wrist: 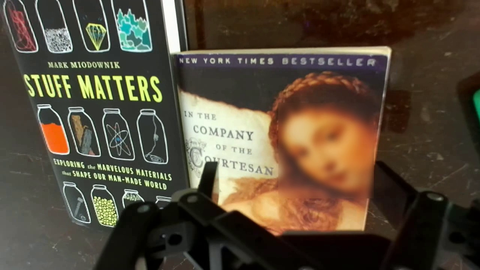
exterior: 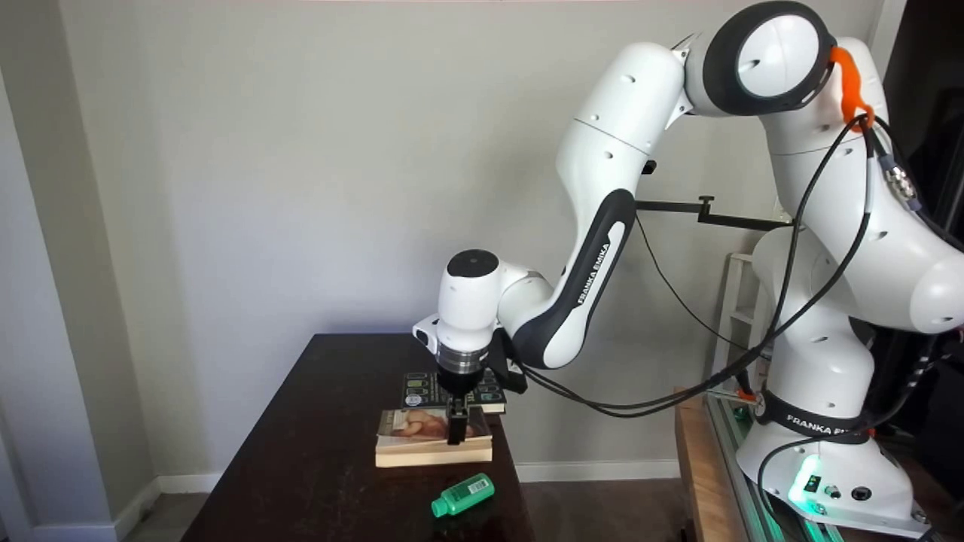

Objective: Remove the green bottle from the book on the left, put it on the table, pick up the book on the left and put it on the other book

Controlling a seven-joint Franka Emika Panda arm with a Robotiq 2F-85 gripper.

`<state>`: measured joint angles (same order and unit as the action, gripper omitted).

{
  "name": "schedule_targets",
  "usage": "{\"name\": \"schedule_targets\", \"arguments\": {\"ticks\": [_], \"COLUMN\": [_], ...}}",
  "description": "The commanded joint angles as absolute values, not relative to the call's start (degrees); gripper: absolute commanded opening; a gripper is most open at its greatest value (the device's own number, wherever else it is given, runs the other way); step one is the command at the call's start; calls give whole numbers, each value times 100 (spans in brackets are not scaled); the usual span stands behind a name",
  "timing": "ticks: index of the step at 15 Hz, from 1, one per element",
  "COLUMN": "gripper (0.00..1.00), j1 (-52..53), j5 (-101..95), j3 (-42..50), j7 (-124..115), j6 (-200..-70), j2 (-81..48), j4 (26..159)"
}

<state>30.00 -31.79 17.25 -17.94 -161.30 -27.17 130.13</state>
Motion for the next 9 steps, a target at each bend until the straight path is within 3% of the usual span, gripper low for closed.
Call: {"name": "schedule_targets", "arguments": {"ticks": [1, 3, 4, 9], "gripper": [100, 84, 66, 31], "j1": [2924, 2875, 2841, 2772], "j5": [-3426, -3433, -3425, -3418], "j3": [1710, 1676, 1647, 1590], "j7": [-2046, -2081, -2087, -2091], "j6": [-15817, -15745, -15753, -15780], "j2": [-2583, -2562, -2571, -2616], "j4": [12976, 12972, 12968, 12959]}}
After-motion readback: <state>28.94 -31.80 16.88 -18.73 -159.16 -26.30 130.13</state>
